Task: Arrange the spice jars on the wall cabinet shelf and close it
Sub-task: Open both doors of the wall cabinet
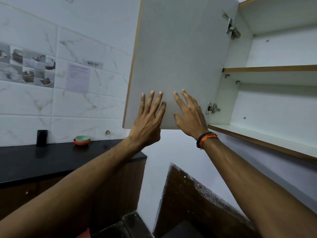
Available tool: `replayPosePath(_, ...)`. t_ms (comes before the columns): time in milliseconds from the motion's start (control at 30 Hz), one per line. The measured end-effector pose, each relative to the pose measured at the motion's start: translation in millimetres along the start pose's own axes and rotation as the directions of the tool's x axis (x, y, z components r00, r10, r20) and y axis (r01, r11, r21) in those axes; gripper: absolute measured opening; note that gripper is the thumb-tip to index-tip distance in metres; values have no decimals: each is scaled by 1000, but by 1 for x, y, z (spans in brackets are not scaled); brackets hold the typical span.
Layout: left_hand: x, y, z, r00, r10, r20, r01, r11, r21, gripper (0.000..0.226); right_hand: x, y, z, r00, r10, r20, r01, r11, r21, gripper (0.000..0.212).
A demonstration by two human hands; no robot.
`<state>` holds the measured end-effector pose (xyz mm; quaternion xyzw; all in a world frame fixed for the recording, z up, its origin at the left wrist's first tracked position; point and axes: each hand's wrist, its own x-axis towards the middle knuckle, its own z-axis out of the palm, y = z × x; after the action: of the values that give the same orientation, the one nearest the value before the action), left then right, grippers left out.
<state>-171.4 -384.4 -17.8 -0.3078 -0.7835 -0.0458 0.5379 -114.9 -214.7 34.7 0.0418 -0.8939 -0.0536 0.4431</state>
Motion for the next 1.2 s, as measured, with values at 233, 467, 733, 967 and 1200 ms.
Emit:
replayPosePath(233, 25, 84, 13, 989, 149, 23, -137, 951, -277, 79, -46, 73, -60, 991, 136, -18, -137, 975, -173, 69)
replayPosePath(467, 60, 186, 18, 958, 273, -84, -278, 820, -500, 77, -101, 138, -127, 960, 273, -61, -275, 882, -382, 66)
replayPosePath(733, 96, 298, 12, 890, 418, -183, -423, 606, -673, 80, -159, 192, -200, 897, 415, -153, -420, 691, -589, 66)
replayPosePath(967, 126, 378, -16, 913, 407, -29, -121, 202, -972, 83, -201, 218, -240, 828, 531, -181, -498, 546, -674, 68)
replayPosePath(1200, 156, 431, -35, 913, 364, 185, 258, -163, -952, 74, -219, 237, -253, 771, 619, -152, -496, 433, -752, 82)
